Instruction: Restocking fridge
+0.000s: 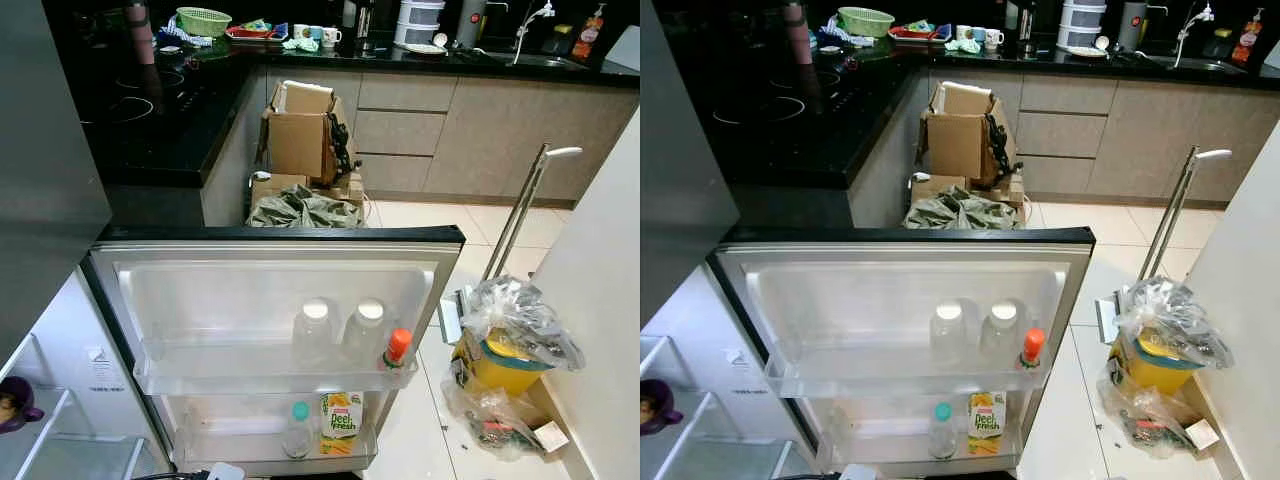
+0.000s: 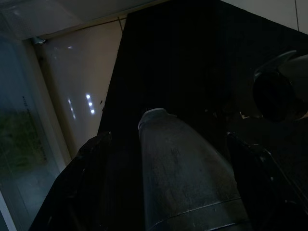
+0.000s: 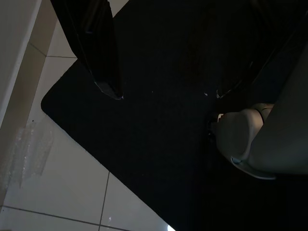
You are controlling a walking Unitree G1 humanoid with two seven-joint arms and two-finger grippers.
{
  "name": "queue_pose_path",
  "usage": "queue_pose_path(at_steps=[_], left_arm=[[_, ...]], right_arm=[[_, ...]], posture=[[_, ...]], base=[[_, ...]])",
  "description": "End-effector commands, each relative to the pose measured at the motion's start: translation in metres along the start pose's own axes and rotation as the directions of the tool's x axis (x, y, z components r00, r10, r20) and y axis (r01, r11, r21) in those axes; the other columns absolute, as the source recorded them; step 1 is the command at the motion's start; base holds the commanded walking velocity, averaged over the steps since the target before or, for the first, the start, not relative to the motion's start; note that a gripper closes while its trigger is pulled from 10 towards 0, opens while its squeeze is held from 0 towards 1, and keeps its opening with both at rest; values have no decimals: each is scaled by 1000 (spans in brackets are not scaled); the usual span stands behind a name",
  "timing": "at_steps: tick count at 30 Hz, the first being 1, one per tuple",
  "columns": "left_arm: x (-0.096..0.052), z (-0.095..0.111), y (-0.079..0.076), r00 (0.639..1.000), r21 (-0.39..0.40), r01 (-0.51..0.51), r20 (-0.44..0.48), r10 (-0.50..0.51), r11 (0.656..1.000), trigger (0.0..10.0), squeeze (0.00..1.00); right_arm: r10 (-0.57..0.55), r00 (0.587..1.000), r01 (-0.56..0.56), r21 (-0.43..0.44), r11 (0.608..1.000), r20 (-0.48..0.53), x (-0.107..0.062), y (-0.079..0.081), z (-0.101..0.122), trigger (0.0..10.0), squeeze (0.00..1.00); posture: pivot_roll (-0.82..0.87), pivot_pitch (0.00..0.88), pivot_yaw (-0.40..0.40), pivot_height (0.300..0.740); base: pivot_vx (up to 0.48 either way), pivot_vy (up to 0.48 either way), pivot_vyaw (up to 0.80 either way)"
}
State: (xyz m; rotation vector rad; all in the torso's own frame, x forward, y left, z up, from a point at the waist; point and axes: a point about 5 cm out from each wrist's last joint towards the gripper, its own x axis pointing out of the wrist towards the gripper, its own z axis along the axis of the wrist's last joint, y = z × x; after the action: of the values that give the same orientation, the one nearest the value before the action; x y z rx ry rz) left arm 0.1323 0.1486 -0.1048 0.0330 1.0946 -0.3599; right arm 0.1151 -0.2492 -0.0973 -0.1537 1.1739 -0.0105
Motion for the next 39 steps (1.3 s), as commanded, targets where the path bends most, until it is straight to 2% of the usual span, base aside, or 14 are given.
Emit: queue_pose_path(at_steps=[1, 17, 39], left_arm=[[1, -8, -7, 999, 8, 24, -35, -23, 1000, 10000, 0], [1, -9, -9, 999, 3, 28, -38, -28, 1000, 10000, 0], [-2, -20, -7, 998, 12, 28, -63, -27, 1000, 10000, 0]], right_arm=[[-11, 1000, 12, 16, 1000, -16, -1, -2, -3, 10000, 0], [-22, 1000, 22, 14, 1000, -11, -1, -8, 4, 10000, 0], [-28, 999, 28, 1, 1000, -24, -2, -14, -1, 10000, 0]], posture=[[-79, 0, -64, 740], [-67, 0, -67, 740], [-67, 8, -58, 740]], base=[[0, 0, 0], [0, 0, 0], [0, 0, 0]])
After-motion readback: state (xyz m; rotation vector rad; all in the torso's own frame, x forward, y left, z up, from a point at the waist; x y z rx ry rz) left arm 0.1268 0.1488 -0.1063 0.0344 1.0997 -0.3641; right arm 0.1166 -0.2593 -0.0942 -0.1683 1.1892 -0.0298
